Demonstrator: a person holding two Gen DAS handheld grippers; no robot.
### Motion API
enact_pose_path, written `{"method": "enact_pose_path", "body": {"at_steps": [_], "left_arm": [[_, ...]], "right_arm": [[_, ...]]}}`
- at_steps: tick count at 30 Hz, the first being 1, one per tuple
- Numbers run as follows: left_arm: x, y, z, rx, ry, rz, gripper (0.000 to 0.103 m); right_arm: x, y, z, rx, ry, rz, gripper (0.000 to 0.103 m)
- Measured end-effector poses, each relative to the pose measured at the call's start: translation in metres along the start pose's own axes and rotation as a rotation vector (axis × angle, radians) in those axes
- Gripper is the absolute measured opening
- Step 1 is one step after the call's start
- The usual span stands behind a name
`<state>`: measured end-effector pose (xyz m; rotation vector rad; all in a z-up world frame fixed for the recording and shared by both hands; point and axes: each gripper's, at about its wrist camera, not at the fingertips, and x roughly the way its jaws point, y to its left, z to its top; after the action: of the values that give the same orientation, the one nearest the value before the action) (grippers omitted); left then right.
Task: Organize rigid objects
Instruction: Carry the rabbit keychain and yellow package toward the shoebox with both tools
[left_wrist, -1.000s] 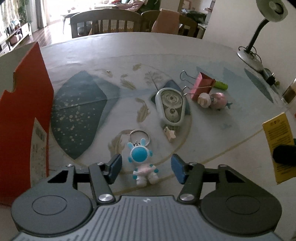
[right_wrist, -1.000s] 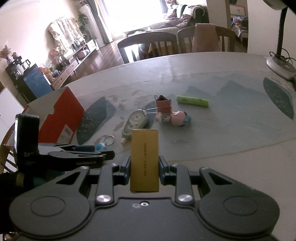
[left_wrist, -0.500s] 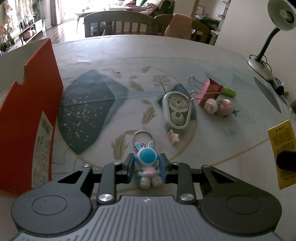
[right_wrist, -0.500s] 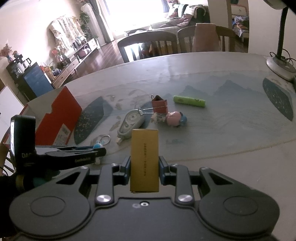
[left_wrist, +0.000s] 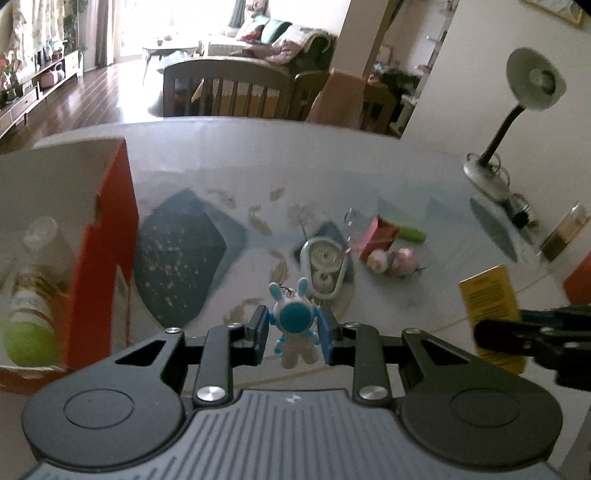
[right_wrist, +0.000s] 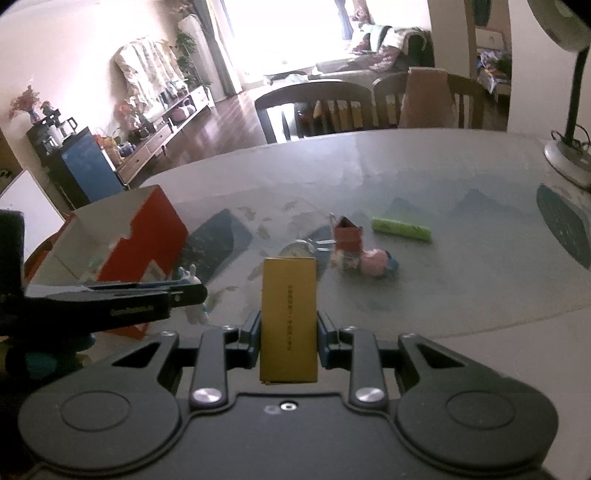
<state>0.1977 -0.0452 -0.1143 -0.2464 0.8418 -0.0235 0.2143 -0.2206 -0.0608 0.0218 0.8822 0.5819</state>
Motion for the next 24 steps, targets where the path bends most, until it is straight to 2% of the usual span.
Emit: {"method": "enact_pose_path", "body": {"at_steps": [12,24], "left_arm": [[-0.06,0.032,0.025,-0.01,-0.043,-0.03,0.028],[-0.11,0.09,0.041,-0.006,-0.114,0.002,0.028]], "right_arm": [[-0.004,0.061,0.027,-0.026,-0.027,0.072,0.028],[0.016,0.133,0.043,-0.089,-0.026,0.11,0.028]]}}
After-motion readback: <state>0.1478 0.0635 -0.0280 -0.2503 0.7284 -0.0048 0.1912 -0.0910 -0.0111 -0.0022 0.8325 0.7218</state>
